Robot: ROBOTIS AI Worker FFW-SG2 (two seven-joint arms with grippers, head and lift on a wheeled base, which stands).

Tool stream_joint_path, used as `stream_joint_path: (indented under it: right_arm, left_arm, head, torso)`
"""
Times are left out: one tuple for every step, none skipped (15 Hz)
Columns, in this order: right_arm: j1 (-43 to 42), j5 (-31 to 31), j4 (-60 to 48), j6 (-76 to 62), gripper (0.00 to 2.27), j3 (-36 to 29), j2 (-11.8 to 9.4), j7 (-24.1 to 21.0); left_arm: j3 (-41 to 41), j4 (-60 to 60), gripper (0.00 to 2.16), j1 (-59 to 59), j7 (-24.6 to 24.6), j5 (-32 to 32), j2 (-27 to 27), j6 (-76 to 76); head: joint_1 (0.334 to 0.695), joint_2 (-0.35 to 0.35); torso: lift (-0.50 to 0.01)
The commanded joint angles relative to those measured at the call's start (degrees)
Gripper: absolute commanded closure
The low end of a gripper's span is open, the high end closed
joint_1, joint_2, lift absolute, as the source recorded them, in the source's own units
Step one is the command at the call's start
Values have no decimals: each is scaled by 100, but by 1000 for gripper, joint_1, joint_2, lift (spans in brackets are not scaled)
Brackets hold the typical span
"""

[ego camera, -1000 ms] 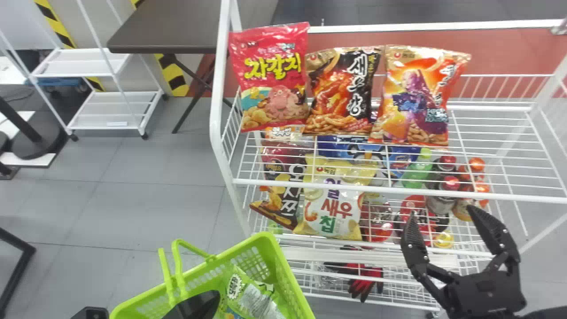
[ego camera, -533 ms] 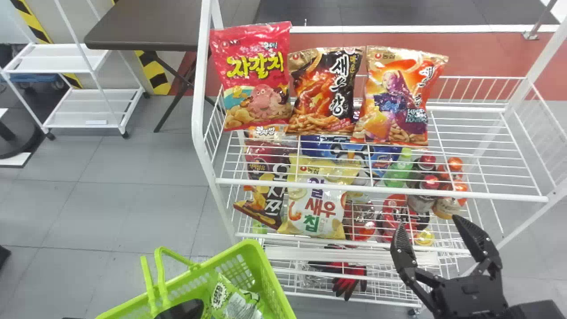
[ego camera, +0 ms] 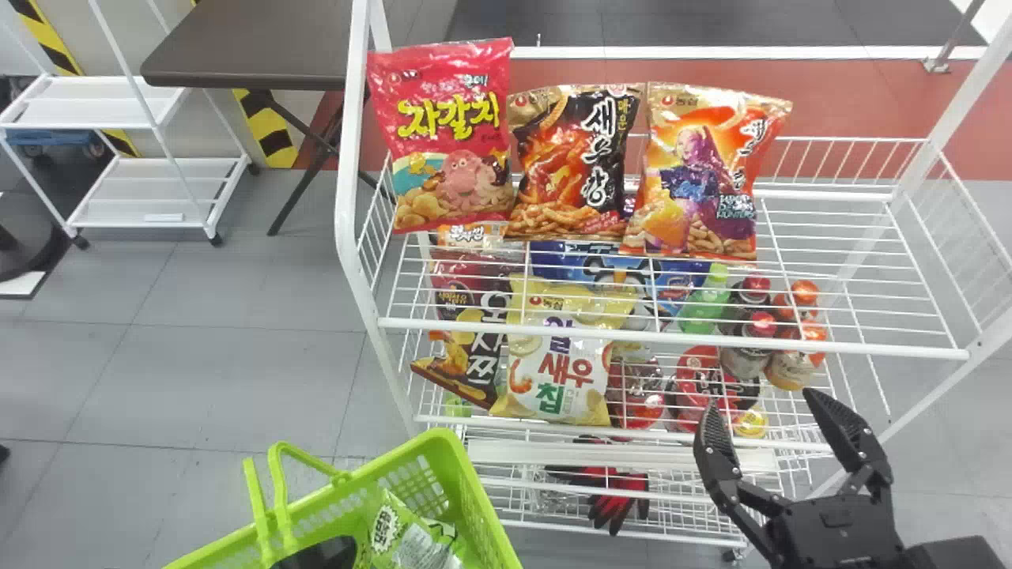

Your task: Hold basket handle with left hand then pick Gkobukchip with right hand and place into basket

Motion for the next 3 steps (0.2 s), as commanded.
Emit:
stream_joint_path:
  right_arm:
    - [8, 0, -4, 0, 80, -7, 0, 0]
    - [17, 0, -13, 0, 80, -7, 0, 0]
    - [26, 0, -22, 0, 80, -7, 0, 0]
  left_arm:
    - [-1, -16, 2148, 1, 1, 0, 6, 23]
    - [-1, -8, 2148, 1, 9, 0, 6, 6]
    - [-1, -8, 2148, 1, 9, 0, 6, 6]
  head:
    - [695, 49]
    - [695, 48]
    - [695, 48]
  torso:
    - [0]
    - [0]
    - [0]
